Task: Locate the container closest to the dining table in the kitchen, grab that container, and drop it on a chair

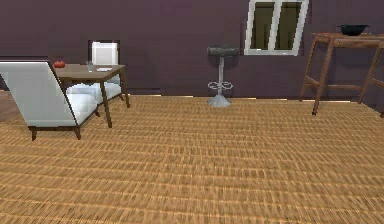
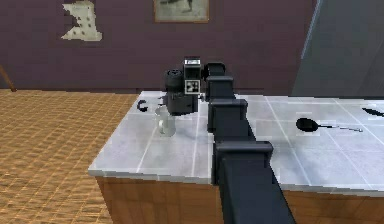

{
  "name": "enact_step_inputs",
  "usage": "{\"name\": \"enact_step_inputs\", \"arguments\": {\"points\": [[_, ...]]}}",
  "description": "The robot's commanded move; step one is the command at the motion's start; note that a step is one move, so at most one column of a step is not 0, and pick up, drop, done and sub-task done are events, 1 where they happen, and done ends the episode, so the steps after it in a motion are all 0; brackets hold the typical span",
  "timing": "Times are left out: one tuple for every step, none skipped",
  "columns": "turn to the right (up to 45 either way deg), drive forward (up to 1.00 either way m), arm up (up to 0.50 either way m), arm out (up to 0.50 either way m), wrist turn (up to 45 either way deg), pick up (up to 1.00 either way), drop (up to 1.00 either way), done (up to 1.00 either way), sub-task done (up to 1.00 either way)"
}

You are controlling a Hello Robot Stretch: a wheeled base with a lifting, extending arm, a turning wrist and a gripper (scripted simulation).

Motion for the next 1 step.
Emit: {"name": "enact_step_inputs", "arguments": {"points": [[0.0,0.0,-0.08,0.0,0.0,0.0,0.0,0.0,0.0]]}}
